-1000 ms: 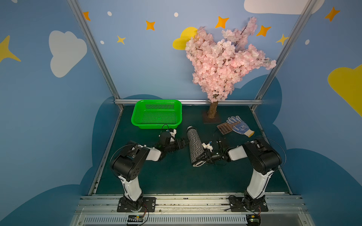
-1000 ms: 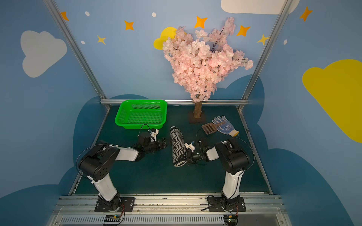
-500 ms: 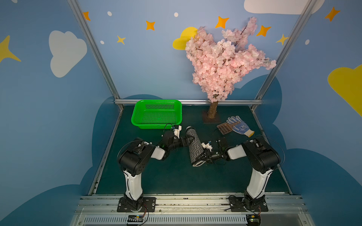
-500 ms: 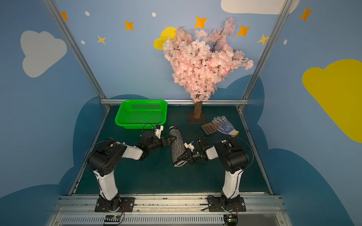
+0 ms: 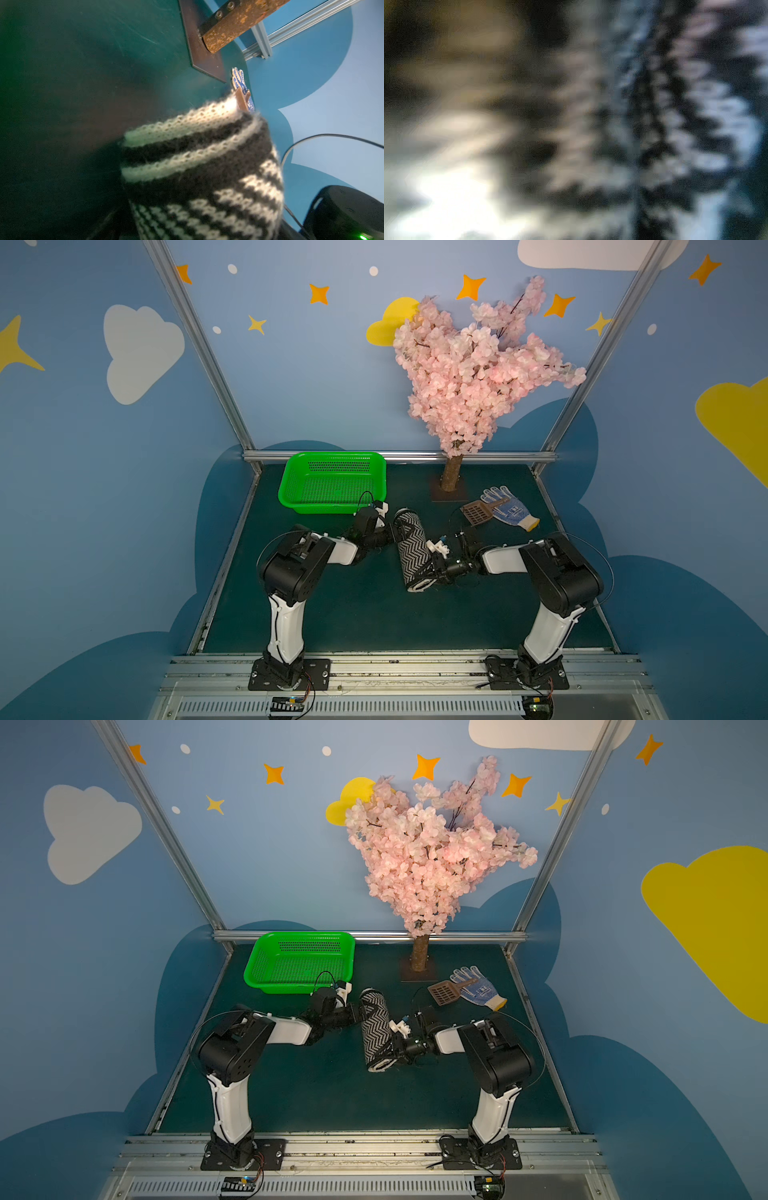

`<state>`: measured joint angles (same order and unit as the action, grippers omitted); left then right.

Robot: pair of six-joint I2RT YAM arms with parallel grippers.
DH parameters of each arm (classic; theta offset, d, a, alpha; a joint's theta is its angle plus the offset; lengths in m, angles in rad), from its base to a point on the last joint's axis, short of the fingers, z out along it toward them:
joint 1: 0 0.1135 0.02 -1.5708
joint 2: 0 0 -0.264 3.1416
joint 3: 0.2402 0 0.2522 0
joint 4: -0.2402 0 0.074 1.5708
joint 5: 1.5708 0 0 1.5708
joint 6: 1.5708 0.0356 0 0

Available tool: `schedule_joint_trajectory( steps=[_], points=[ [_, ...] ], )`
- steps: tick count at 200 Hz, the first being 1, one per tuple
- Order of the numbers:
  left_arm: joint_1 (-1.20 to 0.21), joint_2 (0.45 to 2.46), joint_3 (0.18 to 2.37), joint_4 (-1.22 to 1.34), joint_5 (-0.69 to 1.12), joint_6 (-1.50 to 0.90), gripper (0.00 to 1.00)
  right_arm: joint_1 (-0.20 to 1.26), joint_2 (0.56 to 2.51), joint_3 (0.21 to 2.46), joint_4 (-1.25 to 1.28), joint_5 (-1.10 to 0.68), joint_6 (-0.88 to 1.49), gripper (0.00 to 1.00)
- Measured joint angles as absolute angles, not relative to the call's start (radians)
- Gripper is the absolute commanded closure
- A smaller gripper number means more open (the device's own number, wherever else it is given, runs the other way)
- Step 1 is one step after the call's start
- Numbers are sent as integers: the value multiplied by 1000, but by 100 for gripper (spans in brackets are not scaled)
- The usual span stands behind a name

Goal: Roll up the scarf and place it into the basket
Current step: Roll the scarf at the center of the board.

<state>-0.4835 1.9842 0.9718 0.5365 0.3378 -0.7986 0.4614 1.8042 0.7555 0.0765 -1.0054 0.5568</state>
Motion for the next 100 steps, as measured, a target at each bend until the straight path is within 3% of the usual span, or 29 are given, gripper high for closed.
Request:
schedule_joint_trajectory(
  steps=[63, 100],
  points=[
    [-493, 2046, 1238, 118, 292, -709, 0, 485, 1697, 921, -250, -831, 448, 30],
    [-506, 2056, 1272, 54, 259, -675, 1, 493, 1647, 955, -376, -747, 403, 19]
  ],
)
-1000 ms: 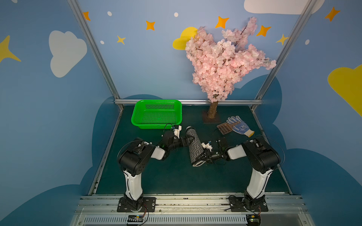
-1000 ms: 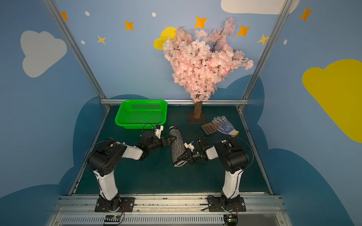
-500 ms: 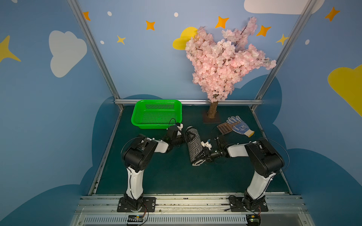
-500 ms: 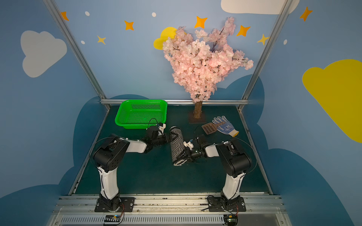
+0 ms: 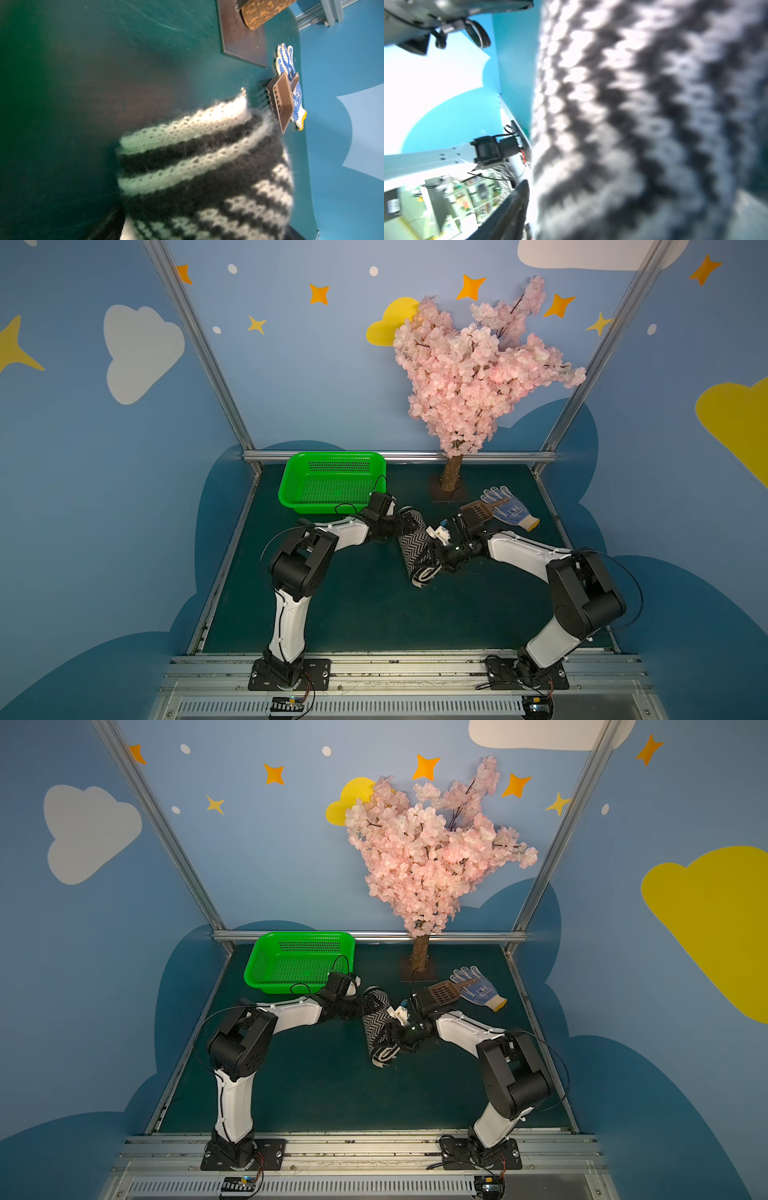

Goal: Roll up the scarf and place it into the basket
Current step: Roll the scarf at the center of the board.

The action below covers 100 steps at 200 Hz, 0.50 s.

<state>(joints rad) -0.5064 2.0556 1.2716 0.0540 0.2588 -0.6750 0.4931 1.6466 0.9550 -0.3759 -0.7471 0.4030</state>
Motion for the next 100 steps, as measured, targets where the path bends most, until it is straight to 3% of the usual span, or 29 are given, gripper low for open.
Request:
schedule_joint_trajectory(
  steps=[100],
  points=[
    [-511, 2024, 1140, 231, 239, -659, 11, 487, 1633, 1037, -544, -646, 336, 14]
  ],
)
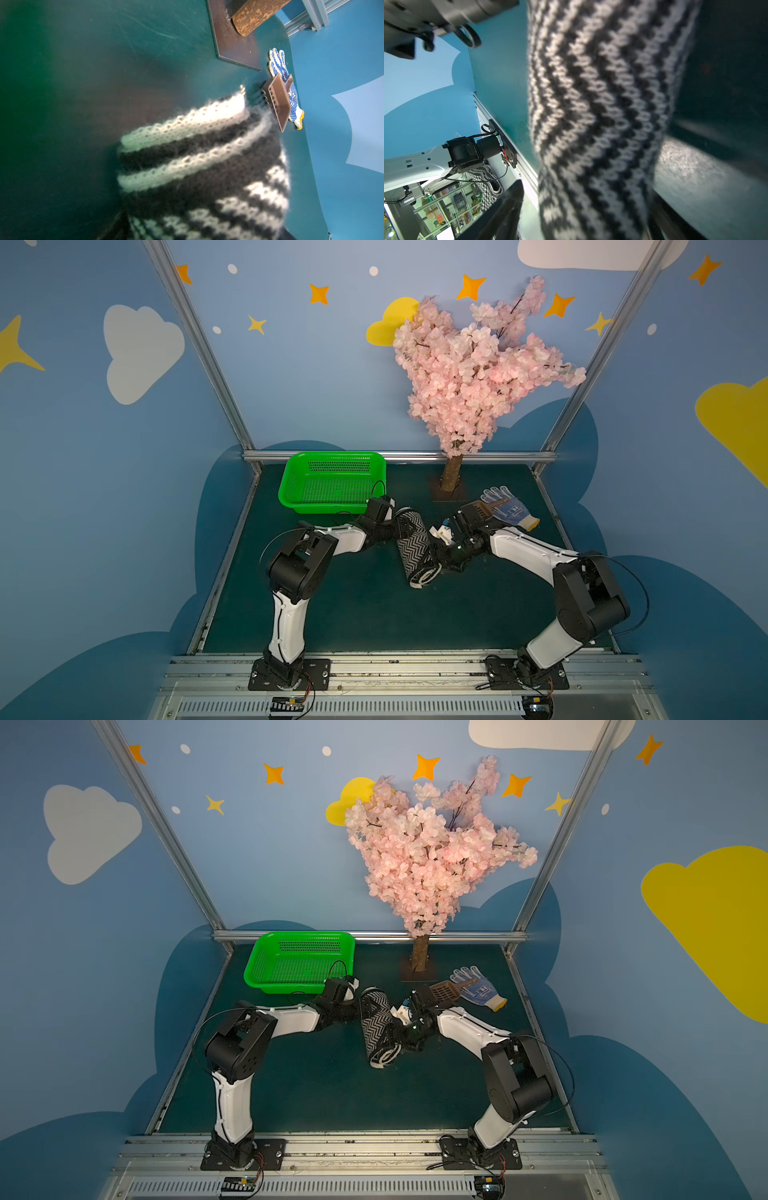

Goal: Roll up the scarf and place it into the basket
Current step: Roll the scarf at the center of the board, then pick up the scarf at the center of the board.

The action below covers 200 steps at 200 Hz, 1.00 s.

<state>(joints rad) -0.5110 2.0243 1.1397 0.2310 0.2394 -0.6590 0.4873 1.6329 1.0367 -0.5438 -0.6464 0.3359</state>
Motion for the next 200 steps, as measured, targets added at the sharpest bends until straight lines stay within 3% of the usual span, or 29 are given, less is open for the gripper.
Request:
schedule_joint_trajectory(
  steps=[20, 58, 127, 200],
  points=[
    [-511, 2014, 1110, 265, 239, -658, 12, 478, 1633, 1081, -550, -645, 334, 8],
    [-511, 1995, 1065, 305, 238, -651, 12, 445, 1667, 1148, -541, -676, 344, 8],
    [-510, 1992, 1029, 367, 243, -651, 13, 430, 1930, 1311, -546, -680, 320, 9],
    [-506, 1992, 1008, 408, 262, -655, 15, 436, 2036, 1341, -505, -714, 300, 9]
  ],
)
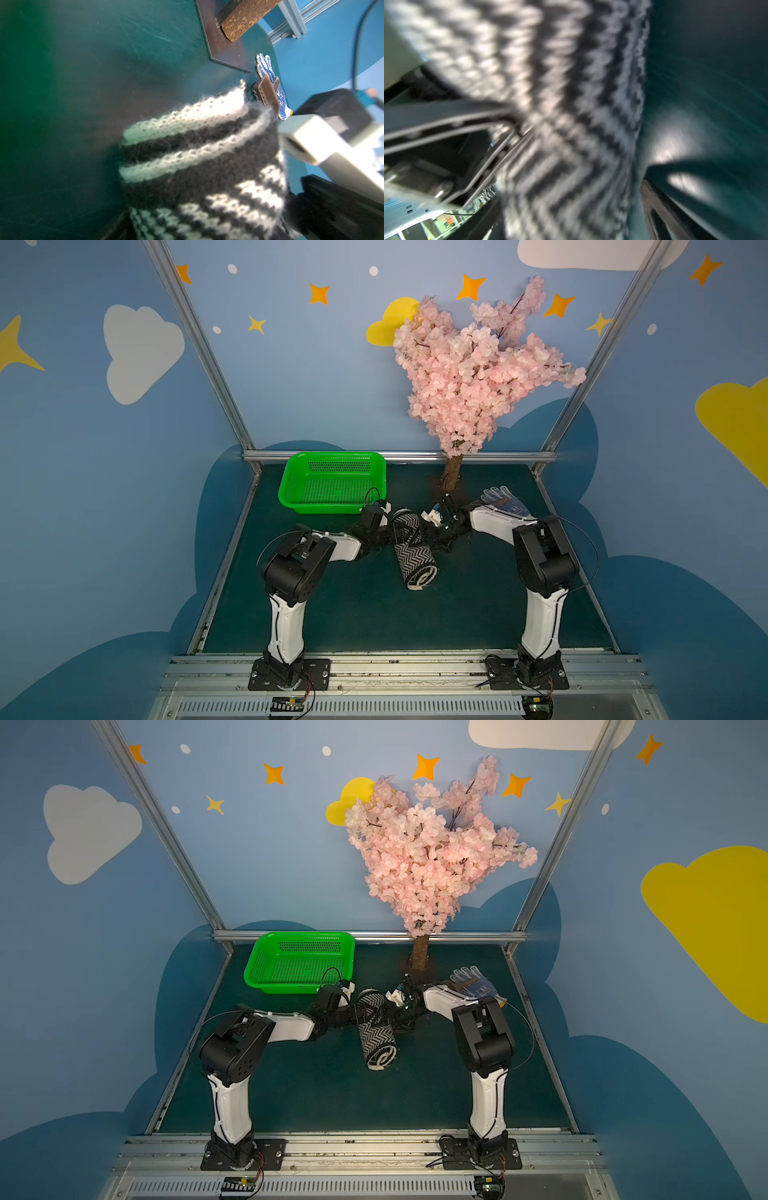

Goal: Roll up the scarf and place it into the basket
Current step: Pick up the scarf at the center of the board.

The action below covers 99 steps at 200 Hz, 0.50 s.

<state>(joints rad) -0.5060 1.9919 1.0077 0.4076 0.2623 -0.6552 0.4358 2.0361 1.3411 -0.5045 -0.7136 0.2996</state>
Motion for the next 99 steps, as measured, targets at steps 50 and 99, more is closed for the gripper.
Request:
schedule_joint_trajectory(
  steps=[50, 99],
  points=[
    [-502, 1995, 998, 432, 271, -665, 16, 448, 2057, 1302, -386, -799, 340, 31],
    [-500, 1996, 981, 461, 274, -681, 17, 465, 2079, 1277, -329, -829, 358, 48]
  ],
)
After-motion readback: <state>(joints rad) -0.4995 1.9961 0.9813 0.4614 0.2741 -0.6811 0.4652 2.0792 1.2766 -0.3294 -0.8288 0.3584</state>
